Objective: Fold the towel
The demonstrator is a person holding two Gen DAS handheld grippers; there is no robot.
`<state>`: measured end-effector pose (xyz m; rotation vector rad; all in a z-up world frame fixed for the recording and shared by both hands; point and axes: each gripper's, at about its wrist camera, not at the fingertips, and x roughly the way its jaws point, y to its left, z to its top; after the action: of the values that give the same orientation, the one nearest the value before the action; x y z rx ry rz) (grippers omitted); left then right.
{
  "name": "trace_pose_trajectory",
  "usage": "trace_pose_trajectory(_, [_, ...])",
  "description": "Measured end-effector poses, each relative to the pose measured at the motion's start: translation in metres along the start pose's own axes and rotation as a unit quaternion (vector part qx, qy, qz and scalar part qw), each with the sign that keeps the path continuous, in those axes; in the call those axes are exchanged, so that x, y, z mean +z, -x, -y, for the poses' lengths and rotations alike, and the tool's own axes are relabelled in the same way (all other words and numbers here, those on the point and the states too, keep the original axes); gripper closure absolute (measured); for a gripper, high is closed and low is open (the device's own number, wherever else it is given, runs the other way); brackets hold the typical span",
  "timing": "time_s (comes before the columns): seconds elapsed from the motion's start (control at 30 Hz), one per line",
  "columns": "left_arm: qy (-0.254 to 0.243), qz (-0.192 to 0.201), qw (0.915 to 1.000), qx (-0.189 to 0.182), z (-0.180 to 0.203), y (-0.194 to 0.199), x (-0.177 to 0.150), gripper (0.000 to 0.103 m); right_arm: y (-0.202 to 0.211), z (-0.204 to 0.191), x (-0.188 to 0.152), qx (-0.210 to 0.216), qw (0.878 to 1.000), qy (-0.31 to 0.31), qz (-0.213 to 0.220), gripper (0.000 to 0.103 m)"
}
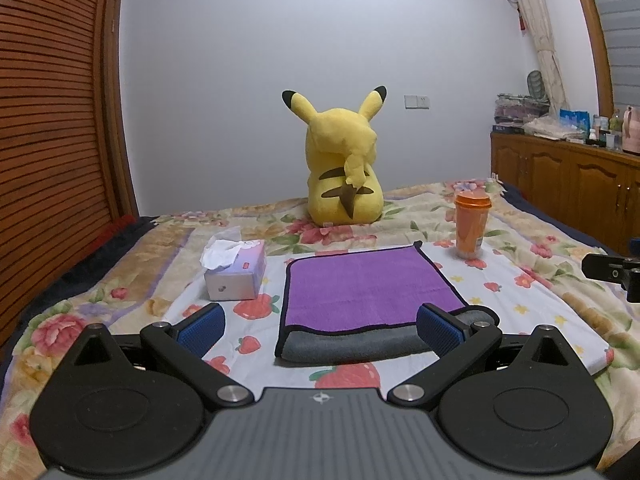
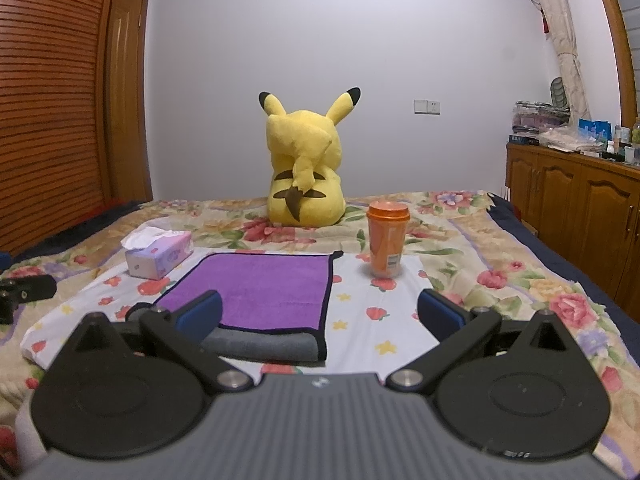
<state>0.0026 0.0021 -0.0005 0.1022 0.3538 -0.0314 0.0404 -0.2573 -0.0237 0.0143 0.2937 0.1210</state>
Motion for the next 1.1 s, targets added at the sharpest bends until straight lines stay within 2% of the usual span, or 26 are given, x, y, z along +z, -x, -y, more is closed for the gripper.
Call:
trace_pose_trajectory(0.7, [-0.003,-0.049,0.9986,-0.023,0.003,-0.031,0.001,0.0,-0.027,-0.004,0.0,0.003,1.0,0.003,-0.025,0.0])
trace_pose_trajectory(1.1, [-0.004,-0.049,0.9984,-0.027,0.001,-0.047,0.009,0.0,-0.05,-0.007,-0.001,0.008,0.999,0.003,-0.044,0.0])
